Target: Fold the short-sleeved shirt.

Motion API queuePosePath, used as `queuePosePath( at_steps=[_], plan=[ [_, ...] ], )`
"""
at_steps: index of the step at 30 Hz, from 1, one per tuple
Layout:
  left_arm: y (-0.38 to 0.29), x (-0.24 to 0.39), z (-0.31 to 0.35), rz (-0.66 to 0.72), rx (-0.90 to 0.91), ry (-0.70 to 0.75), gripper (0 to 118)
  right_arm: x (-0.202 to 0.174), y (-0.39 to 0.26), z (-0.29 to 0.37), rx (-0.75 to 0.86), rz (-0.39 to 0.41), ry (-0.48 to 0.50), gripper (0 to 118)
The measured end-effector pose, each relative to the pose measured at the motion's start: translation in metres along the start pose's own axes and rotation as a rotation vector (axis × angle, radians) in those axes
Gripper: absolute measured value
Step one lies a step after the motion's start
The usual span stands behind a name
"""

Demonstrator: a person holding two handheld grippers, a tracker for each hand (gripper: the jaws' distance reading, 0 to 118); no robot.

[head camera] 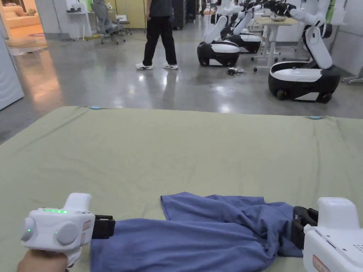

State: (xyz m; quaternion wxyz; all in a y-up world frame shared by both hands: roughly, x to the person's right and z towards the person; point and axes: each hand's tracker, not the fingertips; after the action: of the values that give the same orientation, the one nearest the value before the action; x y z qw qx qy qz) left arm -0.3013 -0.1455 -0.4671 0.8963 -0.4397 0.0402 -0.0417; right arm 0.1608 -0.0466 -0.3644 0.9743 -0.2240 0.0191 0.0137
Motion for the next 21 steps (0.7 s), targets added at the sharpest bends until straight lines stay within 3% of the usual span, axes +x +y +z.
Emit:
queuePosePath(
  at_steps=[3, 5, 8, 10, 11, 12, 15, 19, 20, 21],
  plan=[
    [-0.009, 0.017, -0.037, -0.045, -0.005, 0.068, 114, 0.017, -0.001, -0.006, -0.015, 0.013, -0.052, 3],
    [0.009, -0.018, -0.077, -0.021, -0.022, 0.063, 114, 0.033, -0.001, -0.01, -0.028, 0.007, -0.081, 3],
    [0.003, -0.009, -0.077, 0.013, -0.079, 0.037, 103, 0.06, -0.001, -0.017, -0.052, 0.01, -0.143, 3],
    [0.002, -0.008, -0.068, 0.045, -0.048, -0.022, 70, 0.08, -0.001, -0.028, -0.075, 0.017, -0.194, 3],
    [0.002, -0.005, -0.061, 0.028, -0.03, -0.005, 42, 0.09, -0.002, -0.035, -0.089, 0.014, -0.205, 3],
    [0.001, 0.0, -0.056, -0.016, -0.002, -0.007, 0, 0.102, -0.004, -0.045, -0.109, 0.0, -0.216, 3],
    [0.0, 0.007, -0.038, -0.041, 0.035, 0.003, 0, 0.129, -0.01, -0.085, -0.217, -0.047, -0.207, 3],
    [0.004, 0.038, 0.055, -0.011, 0.176, -0.028, 0, 0.146, -0.027, -0.147, -0.321, -0.038, -0.14, 4],
    [0.015, 0.023, 0.06, 0.005, 0.19, -0.055, 0, 0.149, -0.033, -0.16, -0.339, -0.054, -0.122, 11],
    [0.017, 0.024, 0.071, 0.0, 0.205, -0.063, 0, 0.152, -0.037, -0.172, -0.353, -0.074, -0.101, 45]
  ],
)
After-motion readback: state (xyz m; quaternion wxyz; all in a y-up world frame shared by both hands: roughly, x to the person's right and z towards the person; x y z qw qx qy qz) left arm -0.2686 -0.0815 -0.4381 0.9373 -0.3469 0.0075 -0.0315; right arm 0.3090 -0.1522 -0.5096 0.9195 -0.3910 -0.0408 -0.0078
